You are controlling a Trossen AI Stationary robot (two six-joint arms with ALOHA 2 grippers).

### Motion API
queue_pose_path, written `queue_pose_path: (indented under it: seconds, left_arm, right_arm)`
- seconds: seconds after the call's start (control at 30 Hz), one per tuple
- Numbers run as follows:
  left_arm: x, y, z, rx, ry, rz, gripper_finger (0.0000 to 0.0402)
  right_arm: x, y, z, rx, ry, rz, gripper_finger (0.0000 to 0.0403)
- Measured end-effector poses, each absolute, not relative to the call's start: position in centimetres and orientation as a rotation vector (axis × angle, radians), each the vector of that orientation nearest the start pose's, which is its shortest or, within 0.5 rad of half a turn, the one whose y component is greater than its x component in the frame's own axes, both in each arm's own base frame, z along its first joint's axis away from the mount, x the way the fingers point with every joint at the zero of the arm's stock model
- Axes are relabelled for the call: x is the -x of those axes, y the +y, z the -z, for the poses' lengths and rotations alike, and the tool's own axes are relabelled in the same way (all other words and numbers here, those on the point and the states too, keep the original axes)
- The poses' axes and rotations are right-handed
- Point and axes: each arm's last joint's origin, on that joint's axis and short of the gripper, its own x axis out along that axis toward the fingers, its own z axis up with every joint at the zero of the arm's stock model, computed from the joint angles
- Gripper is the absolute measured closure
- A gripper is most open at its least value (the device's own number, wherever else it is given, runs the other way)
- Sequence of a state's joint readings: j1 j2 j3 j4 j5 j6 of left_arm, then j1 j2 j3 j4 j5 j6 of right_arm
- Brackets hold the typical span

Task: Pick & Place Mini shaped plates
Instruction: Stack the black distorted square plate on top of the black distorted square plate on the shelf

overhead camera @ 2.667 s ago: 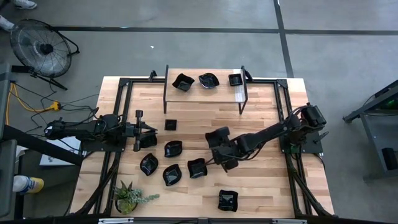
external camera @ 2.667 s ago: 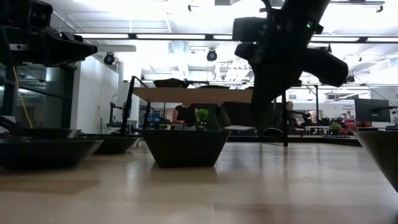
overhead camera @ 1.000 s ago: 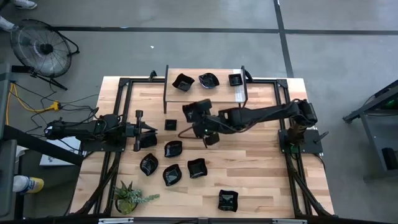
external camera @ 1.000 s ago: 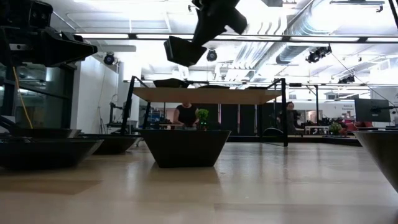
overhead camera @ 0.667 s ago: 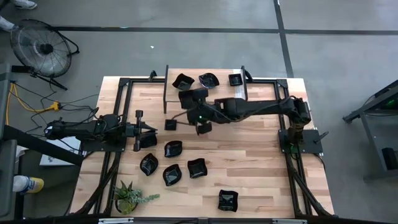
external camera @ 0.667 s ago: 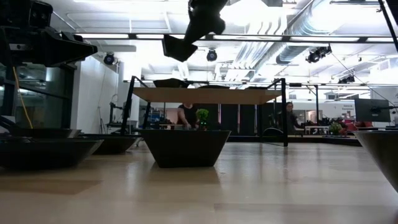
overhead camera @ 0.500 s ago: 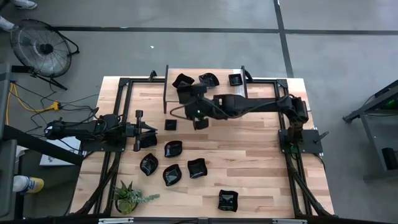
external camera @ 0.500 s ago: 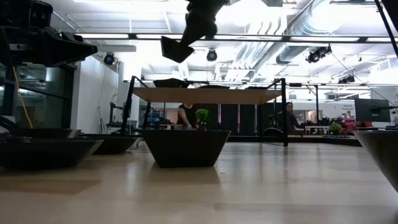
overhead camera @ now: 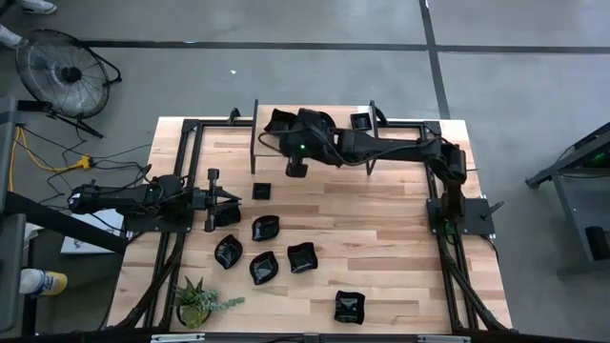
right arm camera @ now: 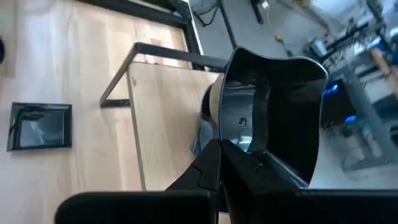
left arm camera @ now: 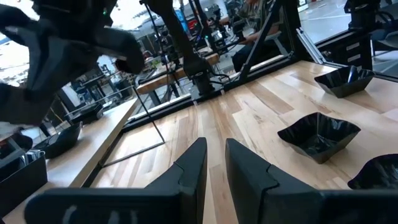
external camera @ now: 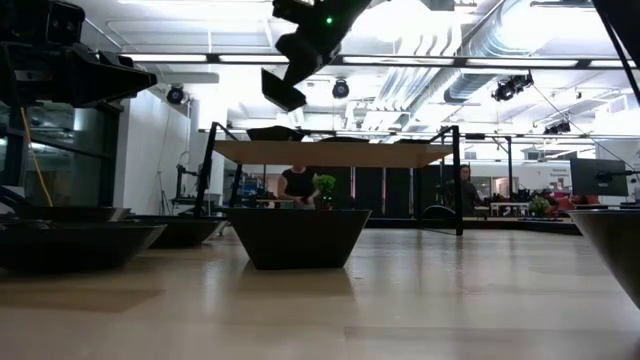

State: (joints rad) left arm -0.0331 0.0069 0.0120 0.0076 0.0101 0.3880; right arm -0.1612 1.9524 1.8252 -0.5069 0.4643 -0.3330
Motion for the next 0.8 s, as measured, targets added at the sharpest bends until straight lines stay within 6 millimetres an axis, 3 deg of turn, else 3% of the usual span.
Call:
queue_pose_path:
  seconds: [0.4,0.8]
  left_arm:
    - [-9.7,-0.3,-16.8,-0.388,-0.021,0.039,0.0346]
    - [-9.7,-0.3,-16.8,-0.388,-0.021,0.039,0.0346]
  right_arm:
    - [-45.0,-11.3,-30.6,0.264,0.638,0.546,0.0402]
    - [-45.2,-12.0,-29.9,0.259,0.654,0.547,0.04]
